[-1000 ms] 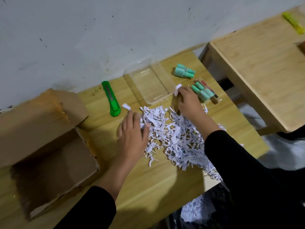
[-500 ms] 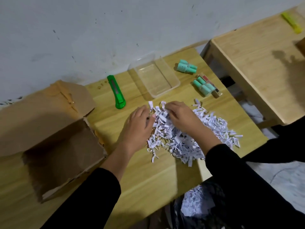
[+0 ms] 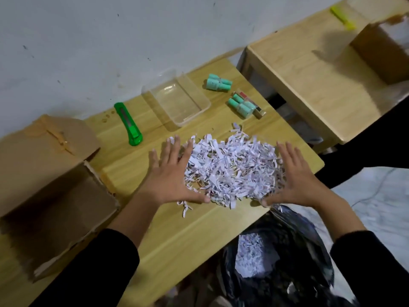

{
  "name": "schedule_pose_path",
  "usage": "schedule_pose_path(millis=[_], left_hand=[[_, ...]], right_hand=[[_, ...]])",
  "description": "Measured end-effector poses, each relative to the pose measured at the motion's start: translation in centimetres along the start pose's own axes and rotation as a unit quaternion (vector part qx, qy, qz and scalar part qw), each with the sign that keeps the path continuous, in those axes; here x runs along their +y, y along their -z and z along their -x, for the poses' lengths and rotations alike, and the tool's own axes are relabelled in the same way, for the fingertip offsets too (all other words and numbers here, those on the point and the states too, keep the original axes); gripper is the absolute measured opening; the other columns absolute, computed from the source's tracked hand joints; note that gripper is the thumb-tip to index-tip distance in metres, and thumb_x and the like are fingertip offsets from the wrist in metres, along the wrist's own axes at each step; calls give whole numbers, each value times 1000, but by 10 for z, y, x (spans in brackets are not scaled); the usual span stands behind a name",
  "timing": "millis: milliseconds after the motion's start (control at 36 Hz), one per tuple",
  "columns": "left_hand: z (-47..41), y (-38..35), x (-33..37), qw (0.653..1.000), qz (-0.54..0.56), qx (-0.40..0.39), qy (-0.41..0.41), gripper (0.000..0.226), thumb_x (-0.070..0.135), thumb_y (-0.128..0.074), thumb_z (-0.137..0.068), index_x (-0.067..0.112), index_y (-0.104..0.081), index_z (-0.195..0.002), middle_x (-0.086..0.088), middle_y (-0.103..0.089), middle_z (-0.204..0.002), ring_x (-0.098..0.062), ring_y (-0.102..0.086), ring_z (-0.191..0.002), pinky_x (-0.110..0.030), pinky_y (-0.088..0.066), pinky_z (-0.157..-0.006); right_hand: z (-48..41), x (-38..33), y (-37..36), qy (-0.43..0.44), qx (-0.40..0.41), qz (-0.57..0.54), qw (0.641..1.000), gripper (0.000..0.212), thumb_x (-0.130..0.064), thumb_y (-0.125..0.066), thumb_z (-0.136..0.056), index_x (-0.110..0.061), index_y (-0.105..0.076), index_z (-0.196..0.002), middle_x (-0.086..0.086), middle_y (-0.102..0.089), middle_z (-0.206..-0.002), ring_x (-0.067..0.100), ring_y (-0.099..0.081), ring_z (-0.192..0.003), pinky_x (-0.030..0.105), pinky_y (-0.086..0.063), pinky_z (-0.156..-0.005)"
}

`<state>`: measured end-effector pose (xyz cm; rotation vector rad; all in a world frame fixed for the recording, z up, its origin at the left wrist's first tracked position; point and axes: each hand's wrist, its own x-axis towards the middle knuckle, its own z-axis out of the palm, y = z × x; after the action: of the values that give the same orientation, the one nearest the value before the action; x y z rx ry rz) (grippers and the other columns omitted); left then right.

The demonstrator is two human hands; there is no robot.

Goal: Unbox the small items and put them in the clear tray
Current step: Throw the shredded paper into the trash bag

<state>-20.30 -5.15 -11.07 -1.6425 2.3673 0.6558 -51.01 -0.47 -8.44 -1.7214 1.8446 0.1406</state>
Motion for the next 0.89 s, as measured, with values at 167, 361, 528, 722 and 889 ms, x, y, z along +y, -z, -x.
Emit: schedule_pose_path(millis=[167, 361, 528, 722, 889], left_hand=[[-21, -2, 26, 998, -38, -35, -47, 148, 95, -50, -32, 35, 38, -134, -4, 41, -147, -31, 33, -137, -67, 5, -109], [-40, -3, 55, 996, -51, -66, -40, 145, 86, -62, -39, 36, 31, -139, -2, 34, -151, -32, 23, -141, -70, -8, -107], [-45, 1, 65, 993, -94, -27, -63, 135, 83, -60, -49, 27, 14, -147, -7, 6, -158, -33, 0, -144, -54, -16, -111], [-47, 1, 54, 992, -36, -2, -123, 108, 60, -69, -68, 23, -6, -149, -6, -18, -150, -27, -20, -134, -40, -28, -110], [-37, -4, 54, 992, -4, 0, -126, 94, 44, -70, -76, 25, -11, -148, -1, -25, -141, -23, -35, -124, -34, -41, -90]], right_hand=[[-17, -18, -8, 7, -45, 41, 998, 155, -73, -76, -35, -38, 41, -130, 3, 44, -145, 33, 32, -136, 52, 8, -113], [-41, -41, -14, 48, -17, 74, 996, 153, -73, -76, -38, -31, 32, -139, 11, 33, -151, 43, 15, -141, 54, -2, -115], [-47, -52, -9, 95, 1, 95, 991, 150, -67, -79, -41, -25, 22, -144, 7, 19, -156, 35, 3, -144, 51, -12, -115], [-47, -50, -13, 123, 23, 163, 979, 145, -74, -74, -40, -28, 12, -147, 6, -15, -152, 32, -24, -132, 50, -30, -104], [-43, -52, -20, 160, 22, 120, 980, 124, -65, -77, -50, -31, -7, -147, 8, -22, -148, 31, -32, -125, 40, -36, -100]])
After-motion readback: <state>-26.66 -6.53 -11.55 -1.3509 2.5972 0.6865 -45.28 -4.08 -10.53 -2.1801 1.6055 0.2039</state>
